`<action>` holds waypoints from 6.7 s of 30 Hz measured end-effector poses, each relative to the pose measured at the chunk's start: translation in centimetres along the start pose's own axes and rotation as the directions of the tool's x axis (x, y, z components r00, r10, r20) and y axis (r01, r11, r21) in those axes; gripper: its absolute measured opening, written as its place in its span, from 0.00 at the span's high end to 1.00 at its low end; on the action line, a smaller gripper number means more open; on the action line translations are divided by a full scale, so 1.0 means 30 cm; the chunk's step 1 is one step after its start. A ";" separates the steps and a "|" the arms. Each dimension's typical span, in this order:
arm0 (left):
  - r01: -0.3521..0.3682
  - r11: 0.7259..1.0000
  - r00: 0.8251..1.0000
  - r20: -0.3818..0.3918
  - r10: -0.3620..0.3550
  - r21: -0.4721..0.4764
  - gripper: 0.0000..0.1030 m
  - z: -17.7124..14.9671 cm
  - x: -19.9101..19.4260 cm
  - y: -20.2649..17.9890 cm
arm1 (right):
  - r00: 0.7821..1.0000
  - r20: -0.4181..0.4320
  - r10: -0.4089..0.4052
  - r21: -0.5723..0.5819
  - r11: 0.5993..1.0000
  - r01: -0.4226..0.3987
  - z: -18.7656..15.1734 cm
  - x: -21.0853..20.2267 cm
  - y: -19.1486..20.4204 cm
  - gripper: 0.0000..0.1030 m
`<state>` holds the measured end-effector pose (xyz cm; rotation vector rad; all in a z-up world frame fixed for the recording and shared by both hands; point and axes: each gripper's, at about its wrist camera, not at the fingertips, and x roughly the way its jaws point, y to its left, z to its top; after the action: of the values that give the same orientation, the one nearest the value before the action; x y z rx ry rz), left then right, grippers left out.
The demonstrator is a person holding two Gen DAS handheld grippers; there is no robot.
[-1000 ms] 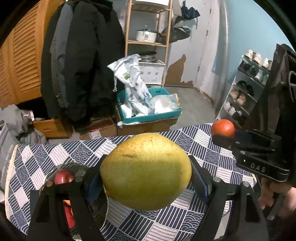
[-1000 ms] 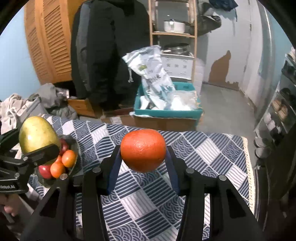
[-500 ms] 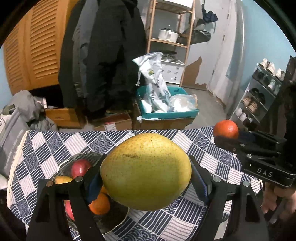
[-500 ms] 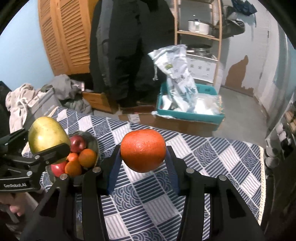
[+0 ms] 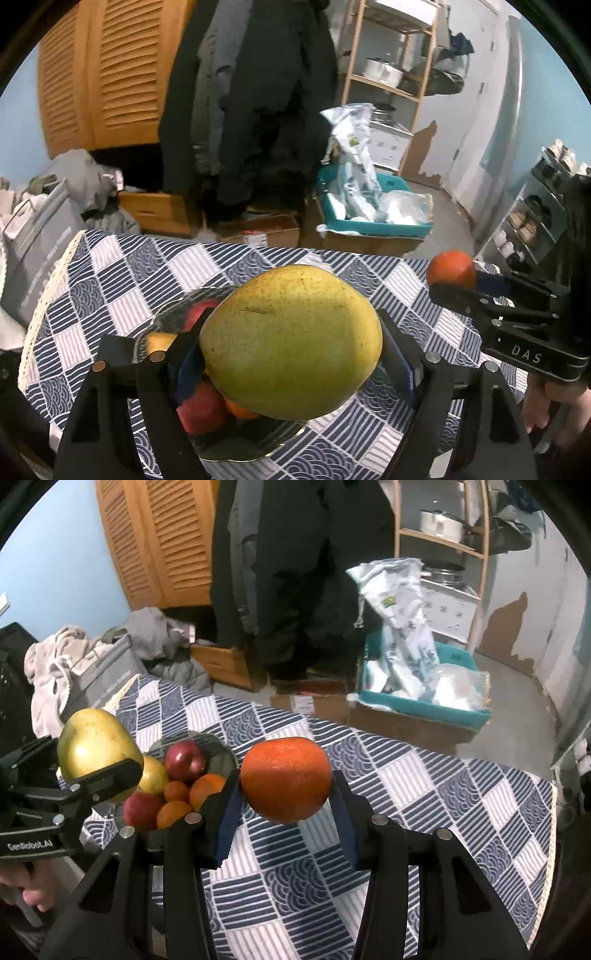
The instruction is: Organize fruits
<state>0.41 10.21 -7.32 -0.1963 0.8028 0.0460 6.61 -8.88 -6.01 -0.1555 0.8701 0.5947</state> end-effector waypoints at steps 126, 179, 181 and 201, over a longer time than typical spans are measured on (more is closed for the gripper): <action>-0.166 0.986 0.955 0.246 0.163 -0.008 0.01 0.066 -0.289 -0.002 | 0.936 0.260 -0.237 0.020 0.970 0.240 0.011 -0.302 0.036 0.20; -0.175 0.984 0.951 0.266 0.158 0.038 0.01 0.085 -0.288 -0.131 | 0.915 0.280 -0.290 0.046 0.956 0.289 -0.036 -0.361 -0.071 0.20; -0.175 0.984 0.951 0.265 0.160 0.033 0.01 0.086 -0.291 -0.132 | 0.914 0.281 -0.292 0.046 0.956 0.291 -0.039 -0.366 -0.073 0.20; -0.183 0.982 0.950 0.266 0.165 0.041 0.01 0.097 -0.293 -0.175 | 0.912 0.282 -0.297 0.052 0.954 0.294 -0.043 -0.380 -0.093 0.20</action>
<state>-3.02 5.90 1.80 -0.0544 0.5550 0.2081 1.63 -16.53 1.49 -0.1840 0.5513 0.3177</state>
